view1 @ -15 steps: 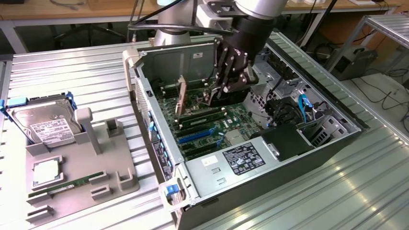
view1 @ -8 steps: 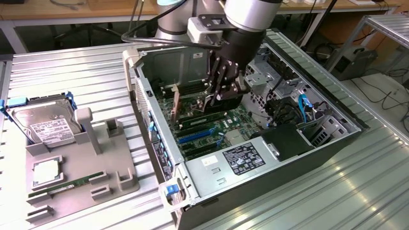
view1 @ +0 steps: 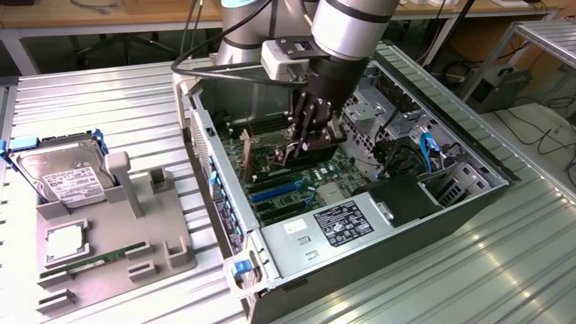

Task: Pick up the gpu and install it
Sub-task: 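Insert the gpu into the slot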

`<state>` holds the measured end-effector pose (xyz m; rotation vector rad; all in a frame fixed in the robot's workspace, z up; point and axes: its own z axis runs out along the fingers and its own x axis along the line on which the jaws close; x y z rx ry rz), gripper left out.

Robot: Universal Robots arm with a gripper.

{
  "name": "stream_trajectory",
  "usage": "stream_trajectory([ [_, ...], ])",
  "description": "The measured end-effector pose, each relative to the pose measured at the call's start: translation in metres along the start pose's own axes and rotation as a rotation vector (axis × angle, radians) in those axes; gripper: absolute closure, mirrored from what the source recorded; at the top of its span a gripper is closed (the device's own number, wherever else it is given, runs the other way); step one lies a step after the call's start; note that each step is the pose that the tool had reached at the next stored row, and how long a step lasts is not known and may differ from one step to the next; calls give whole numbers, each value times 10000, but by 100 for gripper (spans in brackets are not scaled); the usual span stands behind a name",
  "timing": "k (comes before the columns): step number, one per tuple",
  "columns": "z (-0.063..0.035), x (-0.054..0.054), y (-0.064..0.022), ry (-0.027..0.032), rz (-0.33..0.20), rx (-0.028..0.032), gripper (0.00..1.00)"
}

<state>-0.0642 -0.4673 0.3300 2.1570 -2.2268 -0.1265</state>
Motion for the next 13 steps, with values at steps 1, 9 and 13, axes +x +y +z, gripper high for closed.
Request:
stream_trajectory([
  [1, 18, 2, 6, -3, -27, -1, 74],
  [9, 176, 10, 73, -107, -312, -14, 74],
  [13, 261, 13, 95, -130, -395, -17, 74],
])
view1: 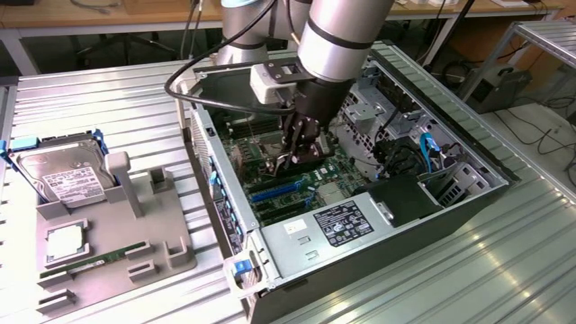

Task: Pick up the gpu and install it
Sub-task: 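Insert the gpu into the slot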

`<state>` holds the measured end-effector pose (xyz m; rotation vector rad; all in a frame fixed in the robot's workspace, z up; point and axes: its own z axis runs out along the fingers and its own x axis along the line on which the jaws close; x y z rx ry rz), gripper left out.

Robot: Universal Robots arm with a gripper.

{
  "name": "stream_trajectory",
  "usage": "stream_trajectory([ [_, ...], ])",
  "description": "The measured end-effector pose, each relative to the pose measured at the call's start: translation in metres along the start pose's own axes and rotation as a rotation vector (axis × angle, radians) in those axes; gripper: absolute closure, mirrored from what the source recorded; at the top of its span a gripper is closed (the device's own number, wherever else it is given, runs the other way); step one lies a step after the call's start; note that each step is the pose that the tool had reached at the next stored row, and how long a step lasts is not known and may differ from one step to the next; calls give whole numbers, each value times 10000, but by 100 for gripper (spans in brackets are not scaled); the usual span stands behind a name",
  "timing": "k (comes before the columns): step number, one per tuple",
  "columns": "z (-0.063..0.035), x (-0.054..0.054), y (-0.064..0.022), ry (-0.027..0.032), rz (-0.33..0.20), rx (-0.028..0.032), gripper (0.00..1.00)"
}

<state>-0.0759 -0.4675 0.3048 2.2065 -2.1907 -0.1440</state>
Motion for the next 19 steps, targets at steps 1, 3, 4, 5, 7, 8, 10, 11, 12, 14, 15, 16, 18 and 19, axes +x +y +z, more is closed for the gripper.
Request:
stream_trajectory([
  [1, 32, 2, 4, -5, -21, -1, 74],
  [3, 101, 5, 6, -14, -48, -2, 74],
  [4, 120, 5, 6, -14, -57, -3, 74],
  [5, 138, 6, 6, -13, -65, -3, 74],
  [7, 178, 8, 7, -14, -81, -4, 74],
  [8, 197, 9, 6, -15, -90, -4, 74],
  [10, 234, 10, 5, -15, -106, -5, 74],
  [11, 256, 11, 4, -14, -116, -5, 74],
  [12, 277, 12, 3, -16, -122, -5, 74],
  [14, 339, 15, -1, -28, -138, -5, 74],
  [15, 352, 16, -1, -29, -143, -7, 74],
  [16, 366, 16, -2, -32, -150, -7, 74],
  [18, 398, 18, -4, -40, -158, -7, 74],
  [19, 414, 19, -3, -51, -159, -7, 74],
])
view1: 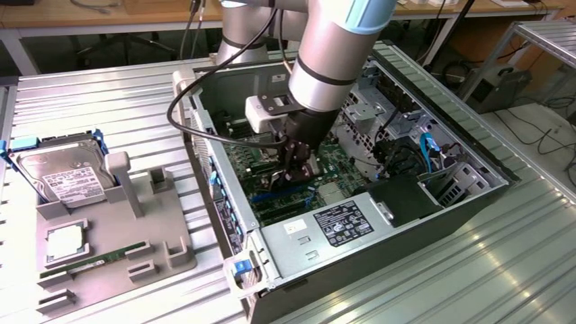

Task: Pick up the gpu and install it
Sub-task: 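Insert the gpu into the slot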

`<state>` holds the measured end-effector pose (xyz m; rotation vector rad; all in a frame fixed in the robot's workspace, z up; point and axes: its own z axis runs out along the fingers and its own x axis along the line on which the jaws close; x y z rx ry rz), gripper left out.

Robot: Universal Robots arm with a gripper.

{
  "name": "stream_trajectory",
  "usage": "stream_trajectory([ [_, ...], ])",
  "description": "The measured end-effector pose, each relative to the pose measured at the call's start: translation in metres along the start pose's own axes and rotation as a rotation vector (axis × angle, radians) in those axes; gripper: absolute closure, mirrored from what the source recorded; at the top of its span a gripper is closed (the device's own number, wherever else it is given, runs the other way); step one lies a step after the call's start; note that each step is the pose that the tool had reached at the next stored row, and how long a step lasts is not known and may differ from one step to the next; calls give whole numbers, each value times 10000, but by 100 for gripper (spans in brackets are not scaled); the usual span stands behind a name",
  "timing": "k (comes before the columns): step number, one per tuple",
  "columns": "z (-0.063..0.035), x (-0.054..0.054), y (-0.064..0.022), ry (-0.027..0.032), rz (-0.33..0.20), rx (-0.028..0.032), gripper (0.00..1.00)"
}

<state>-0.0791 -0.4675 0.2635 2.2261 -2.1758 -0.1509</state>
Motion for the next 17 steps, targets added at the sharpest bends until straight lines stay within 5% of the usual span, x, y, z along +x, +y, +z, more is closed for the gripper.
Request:
stream_trajectory([
  [11, 58, 1, 3, -169, -13, -20, 74],
  [17, 105, 3, -1, -185, -16, -21, 74],
])
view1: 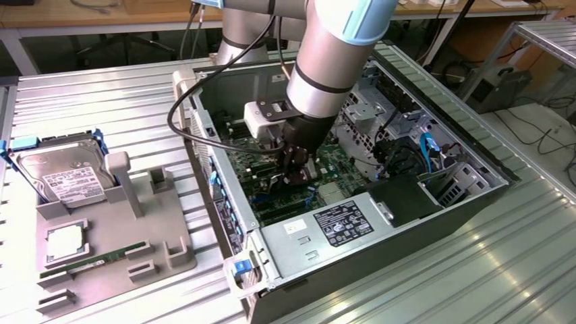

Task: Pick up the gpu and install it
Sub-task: 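Insert the gpu into the slot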

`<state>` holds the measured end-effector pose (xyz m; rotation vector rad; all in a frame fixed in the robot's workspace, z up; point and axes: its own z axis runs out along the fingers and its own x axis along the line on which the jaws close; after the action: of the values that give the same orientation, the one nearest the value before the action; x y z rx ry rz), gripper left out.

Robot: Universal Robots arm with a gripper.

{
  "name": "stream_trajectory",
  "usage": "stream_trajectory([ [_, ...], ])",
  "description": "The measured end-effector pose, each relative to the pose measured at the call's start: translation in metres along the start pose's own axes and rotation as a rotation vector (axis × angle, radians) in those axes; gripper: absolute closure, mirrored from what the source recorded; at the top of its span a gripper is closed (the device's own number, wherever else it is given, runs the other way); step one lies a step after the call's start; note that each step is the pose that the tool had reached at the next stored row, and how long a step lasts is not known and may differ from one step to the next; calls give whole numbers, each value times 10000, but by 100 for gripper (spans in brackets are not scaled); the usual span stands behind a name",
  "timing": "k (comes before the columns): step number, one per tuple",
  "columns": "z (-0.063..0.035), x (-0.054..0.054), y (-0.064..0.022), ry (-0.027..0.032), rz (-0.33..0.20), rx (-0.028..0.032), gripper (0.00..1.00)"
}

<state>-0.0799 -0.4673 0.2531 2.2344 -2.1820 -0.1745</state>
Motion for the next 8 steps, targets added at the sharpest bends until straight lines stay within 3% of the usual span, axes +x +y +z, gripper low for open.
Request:
stream_trajectory([
  [8, 2, 0, 0, -5, 0, 2, 74],
])
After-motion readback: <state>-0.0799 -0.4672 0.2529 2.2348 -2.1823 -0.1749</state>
